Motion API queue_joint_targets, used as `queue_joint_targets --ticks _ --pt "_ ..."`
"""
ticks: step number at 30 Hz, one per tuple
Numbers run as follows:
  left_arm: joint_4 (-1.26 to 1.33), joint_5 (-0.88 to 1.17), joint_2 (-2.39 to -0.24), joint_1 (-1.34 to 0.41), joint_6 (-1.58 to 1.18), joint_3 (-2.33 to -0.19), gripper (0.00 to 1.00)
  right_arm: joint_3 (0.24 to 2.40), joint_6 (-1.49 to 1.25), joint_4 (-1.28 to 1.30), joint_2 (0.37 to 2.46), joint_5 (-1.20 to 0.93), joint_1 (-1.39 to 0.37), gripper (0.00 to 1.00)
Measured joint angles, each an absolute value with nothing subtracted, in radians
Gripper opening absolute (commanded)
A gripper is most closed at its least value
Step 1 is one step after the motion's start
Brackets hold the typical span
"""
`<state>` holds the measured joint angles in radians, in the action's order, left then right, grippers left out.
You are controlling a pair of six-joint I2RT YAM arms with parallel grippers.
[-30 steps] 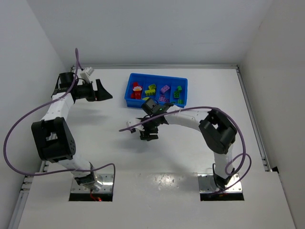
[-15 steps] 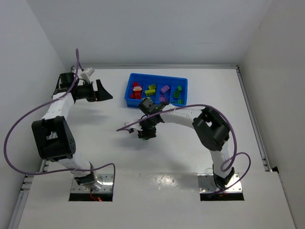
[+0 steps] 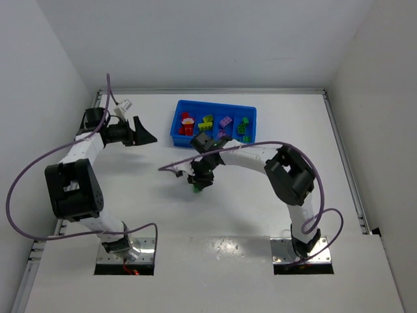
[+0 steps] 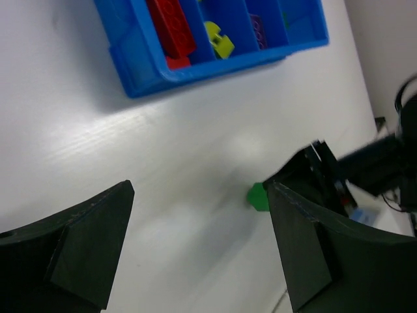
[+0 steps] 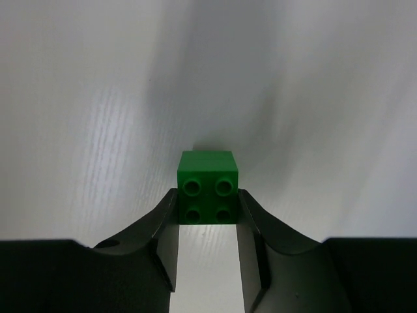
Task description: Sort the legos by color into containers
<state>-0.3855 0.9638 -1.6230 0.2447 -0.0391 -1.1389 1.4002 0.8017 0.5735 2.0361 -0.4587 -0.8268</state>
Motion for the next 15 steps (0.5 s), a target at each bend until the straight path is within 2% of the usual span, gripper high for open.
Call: queue_joint_targets --ticks 5,10,15 --pt "-0.358 1.081 -1.529 0.220 -0.044 -0.999 0.89 1.481 0.600 0.604 2.021 -0.594 -0.733 0.04" --pt "-0.342 1.195 -1.479 0.132 -0.043 -0.956 0.89 1.501 0.340 0.539 1.955 -0.774 -0.566 0.03" --pt "-0.334 1.215 -1.479 0.031 -0.042 -0.960 0.91 1.431 -0.125 0.229 1.942 -1.007 -0.456 0.02"
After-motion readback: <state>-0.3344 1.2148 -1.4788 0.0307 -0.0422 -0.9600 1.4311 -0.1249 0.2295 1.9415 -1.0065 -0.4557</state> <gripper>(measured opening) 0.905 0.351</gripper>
